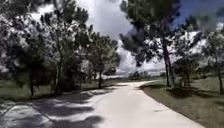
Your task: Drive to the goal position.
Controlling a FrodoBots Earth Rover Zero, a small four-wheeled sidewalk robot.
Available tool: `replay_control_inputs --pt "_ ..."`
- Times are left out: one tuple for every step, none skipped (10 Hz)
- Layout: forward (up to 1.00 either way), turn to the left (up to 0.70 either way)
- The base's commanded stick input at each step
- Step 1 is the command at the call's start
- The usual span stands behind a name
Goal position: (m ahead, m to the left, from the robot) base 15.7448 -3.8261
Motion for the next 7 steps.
replay_control_inputs --pt "0.85 0.0" --pt "0.85 0.0" --pt "0.85 0.0" --pt "0.85 0.0" --pt "0.85 0.0" --pt "0.85 0.0" --pt "0.85 0.0"
